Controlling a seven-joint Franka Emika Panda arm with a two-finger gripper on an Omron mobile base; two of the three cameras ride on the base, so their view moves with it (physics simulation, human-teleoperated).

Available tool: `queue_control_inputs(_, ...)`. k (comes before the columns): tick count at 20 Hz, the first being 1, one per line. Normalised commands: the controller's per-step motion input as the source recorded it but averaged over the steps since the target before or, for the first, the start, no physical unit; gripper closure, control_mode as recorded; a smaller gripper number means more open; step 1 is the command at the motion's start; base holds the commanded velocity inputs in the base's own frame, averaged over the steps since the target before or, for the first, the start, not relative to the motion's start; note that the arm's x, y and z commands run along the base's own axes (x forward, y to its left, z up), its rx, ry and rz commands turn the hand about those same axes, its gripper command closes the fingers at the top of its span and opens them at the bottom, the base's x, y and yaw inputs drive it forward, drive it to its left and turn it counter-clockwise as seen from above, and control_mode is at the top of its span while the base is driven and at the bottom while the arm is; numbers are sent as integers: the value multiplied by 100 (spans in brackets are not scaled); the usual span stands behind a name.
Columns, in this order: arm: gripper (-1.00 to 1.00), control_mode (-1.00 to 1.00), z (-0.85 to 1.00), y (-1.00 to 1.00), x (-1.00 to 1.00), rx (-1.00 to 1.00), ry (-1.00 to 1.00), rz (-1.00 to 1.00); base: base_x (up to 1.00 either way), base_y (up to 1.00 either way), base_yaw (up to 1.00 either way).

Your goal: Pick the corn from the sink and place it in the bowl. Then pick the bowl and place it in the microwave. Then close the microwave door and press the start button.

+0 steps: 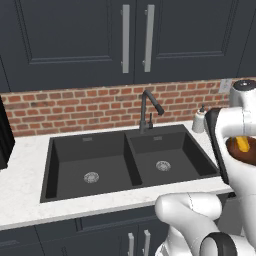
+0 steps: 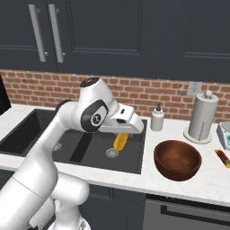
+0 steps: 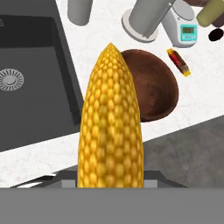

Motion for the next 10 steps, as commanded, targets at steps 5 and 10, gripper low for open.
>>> queue_control_inputs(5, 100, -100, -14, -74, 0, 1, 0, 0, 0, 0, 0)
queue_control_inputs(10, 100, -100, -7, -76, 1, 3, 4, 0, 0, 0, 0)
